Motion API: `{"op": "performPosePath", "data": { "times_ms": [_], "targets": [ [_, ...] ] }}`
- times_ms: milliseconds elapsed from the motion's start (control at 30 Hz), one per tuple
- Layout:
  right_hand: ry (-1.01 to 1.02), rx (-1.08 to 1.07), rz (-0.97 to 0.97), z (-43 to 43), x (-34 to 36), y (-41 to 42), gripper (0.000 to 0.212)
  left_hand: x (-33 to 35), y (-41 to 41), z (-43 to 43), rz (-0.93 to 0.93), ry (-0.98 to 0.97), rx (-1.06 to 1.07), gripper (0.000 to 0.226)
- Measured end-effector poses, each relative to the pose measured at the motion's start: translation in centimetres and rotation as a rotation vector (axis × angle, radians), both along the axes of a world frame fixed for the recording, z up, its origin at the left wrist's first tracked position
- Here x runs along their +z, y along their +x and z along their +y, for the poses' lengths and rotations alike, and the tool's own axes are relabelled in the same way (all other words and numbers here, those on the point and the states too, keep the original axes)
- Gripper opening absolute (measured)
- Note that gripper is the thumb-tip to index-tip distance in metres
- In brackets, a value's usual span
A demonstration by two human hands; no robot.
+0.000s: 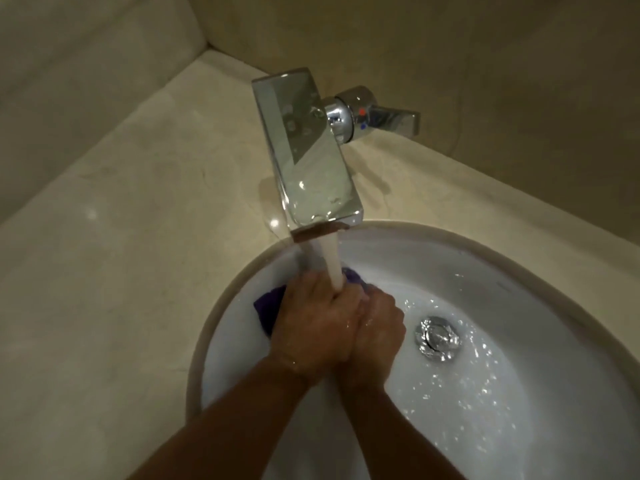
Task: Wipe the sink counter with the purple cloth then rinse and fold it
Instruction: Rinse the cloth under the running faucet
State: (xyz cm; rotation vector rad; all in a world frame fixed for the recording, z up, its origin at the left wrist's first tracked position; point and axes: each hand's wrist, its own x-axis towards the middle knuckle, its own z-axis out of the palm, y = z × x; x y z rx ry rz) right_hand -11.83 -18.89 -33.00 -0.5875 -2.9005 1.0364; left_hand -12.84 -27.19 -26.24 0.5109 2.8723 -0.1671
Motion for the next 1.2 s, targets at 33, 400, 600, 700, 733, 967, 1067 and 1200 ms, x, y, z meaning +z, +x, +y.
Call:
{"op": "performPosePath", "data": {
  "times_ms": [33,400,600,700,733,967,1067,1200],
  "targets": [
    [0.035,-0.02,-0.015,-0.2,0.3,-0.3,0.013,-0.7,-0.1,-0.2,0.029,0.06,0.035,0.03],
    [-0.046,-0.139,0.16,1.5,-1.1,0.8,0.028,-2.1,-4.4,1.8,0.31,0.25,-0.334,0.023],
    [-0.085,-0.001,0.368,2.5,-0.2,1.5,0.018,-0.5,-4.0,2.1,-0.067,0.478,0.02,0.034],
    [0.071,0.248,0.423,3.8,-1.2,2.3,0.013,2.1,-1.6,0.7,-0.114,0.594,0.051,0.028],
    [0.113,0.317,0.404,4.0,-1.7,2.3,0.016,2.9,-0.8,0.1,-0.119,0.643,0.02,0.025],
    [0.187,0.235,0.192,3.2,-1.6,2.4,0.011,-0.9,2.6,-1.3,0.122,0.496,0.129,0.034],
    [0.241,0.234,0.153,3.1,-1.9,2.3,0.019,-1.9,0.8,0.0,0.13,0.435,0.204,0.033],
    [0.236,0.179,0.192,3.1,-2.1,2.0,0.035,-2.5,-2.5,0.6,0.129,0.509,0.03,0.03]
  ]
}}
